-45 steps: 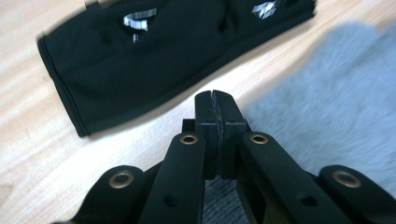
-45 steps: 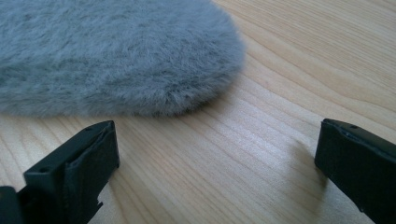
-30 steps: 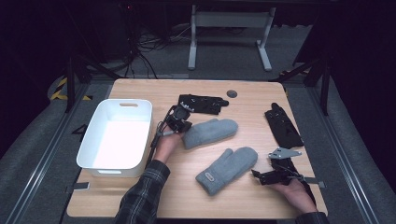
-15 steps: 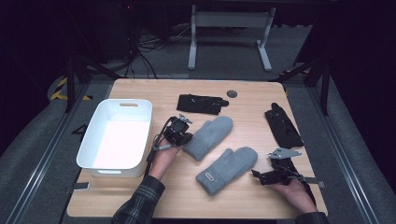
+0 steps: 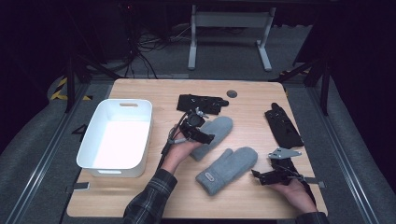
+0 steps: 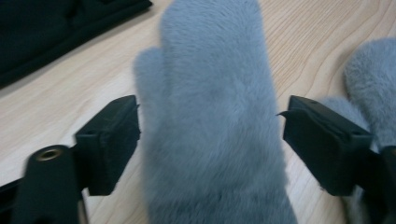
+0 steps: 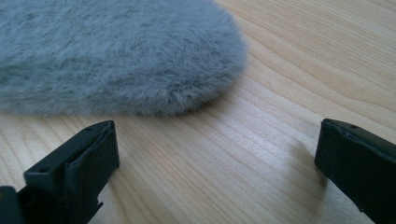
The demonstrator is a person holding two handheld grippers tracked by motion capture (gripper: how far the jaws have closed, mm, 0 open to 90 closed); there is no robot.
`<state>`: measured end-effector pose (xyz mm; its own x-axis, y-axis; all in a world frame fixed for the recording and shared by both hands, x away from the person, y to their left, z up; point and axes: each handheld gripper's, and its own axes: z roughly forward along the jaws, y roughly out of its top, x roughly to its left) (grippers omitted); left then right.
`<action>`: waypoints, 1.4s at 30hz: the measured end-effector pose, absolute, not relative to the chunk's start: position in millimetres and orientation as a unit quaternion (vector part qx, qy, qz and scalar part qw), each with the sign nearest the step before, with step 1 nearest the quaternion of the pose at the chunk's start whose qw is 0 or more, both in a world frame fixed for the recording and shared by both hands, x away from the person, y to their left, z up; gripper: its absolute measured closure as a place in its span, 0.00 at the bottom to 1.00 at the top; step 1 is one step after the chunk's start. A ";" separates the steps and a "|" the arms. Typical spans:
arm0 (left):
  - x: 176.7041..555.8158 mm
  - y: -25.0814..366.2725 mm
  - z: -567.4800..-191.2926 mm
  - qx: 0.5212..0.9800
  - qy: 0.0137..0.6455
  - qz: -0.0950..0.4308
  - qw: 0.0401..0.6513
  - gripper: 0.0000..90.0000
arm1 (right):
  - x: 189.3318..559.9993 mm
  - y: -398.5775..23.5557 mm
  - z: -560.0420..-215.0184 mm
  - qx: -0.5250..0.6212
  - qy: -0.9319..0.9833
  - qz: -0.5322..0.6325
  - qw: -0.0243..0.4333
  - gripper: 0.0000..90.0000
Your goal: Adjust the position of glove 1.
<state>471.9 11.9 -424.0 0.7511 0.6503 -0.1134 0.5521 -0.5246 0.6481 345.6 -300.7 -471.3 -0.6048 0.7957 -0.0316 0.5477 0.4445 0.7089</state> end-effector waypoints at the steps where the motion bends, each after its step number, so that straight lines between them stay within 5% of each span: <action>1: 472.6 9.9 -425.6 0.870 0.346 0.071 0.345 0.17 | 345.5 -300.7 -471.3 0.405 0.830 0.338 0.184 0.00; 14: 476.3 -9.3 -451.2 0.889 0.336 0.095 0.297 0.18 | 345.5 -300.6 -471.3 0.403 0.831 0.338 0.183 0.00; 25: 472.3 -3.9 -447.4 0.888 0.328 0.098 0.308 0.63 | 345.4 -300.6 -471.3 0.402 0.831 0.338 0.183 0.00; 29: 471.5 -0.5 -443.8 0.884 0.328 0.090 0.320 0.73 | 345.5 -300.6 -471.3 0.402 0.831 0.338 0.183 0.00; 42: 447.5 10.7 -399.5 0.878 0.309 0.047 0.363 0.78 | 345.4 -300.6 -471.3 0.403 0.831 0.338 0.183 0.00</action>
